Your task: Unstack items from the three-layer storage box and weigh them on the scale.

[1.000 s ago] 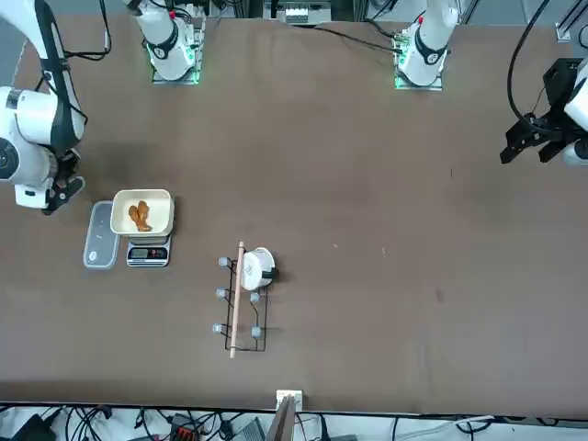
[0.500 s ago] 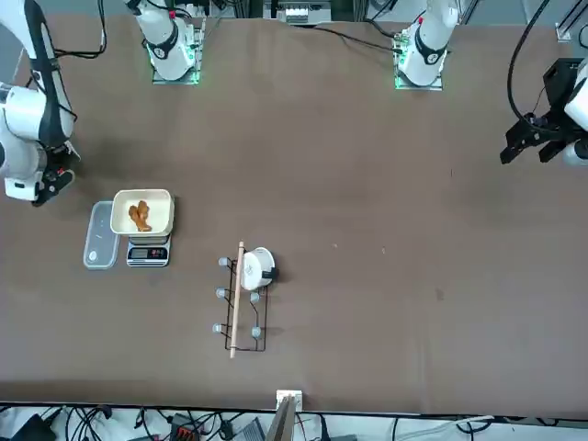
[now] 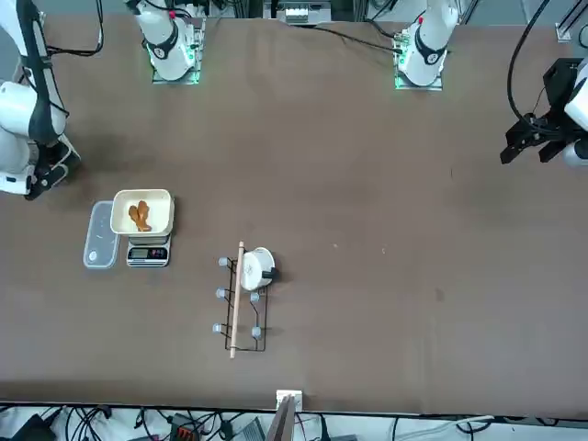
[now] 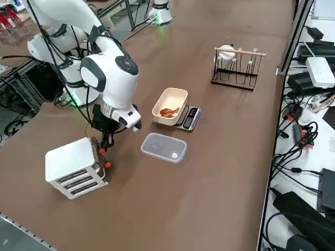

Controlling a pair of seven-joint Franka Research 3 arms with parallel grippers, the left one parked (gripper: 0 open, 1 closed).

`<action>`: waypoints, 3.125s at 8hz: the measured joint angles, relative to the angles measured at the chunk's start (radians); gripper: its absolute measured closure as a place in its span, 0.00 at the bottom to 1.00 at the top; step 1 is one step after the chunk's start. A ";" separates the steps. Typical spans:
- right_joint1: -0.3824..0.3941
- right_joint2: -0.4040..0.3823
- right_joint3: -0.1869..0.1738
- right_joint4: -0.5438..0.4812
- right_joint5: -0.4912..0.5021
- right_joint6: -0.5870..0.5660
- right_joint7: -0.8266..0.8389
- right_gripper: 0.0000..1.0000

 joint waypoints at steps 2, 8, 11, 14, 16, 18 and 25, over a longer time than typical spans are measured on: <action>-0.027 -0.002 -0.001 0.000 -0.001 -0.003 0.000 0.98; -0.016 -0.012 0.026 0.021 0.090 -0.001 0.002 0.93; 0.024 0.015 0.035 0.041 0.113 0.036 0.002 0.50; -0.023 0.088 0.015 0.043 0.042 0.093 0.000 0.38; -0.048 0.090 0.015 0.048 -0.008 0.093 -0.005 0.43; -0.065 0.090 0.014 0.045 -0.033 0.090 -0.007 0.43; -0.069 0.093 0.015 0.038 -0.034 0.098 -0.009 0.45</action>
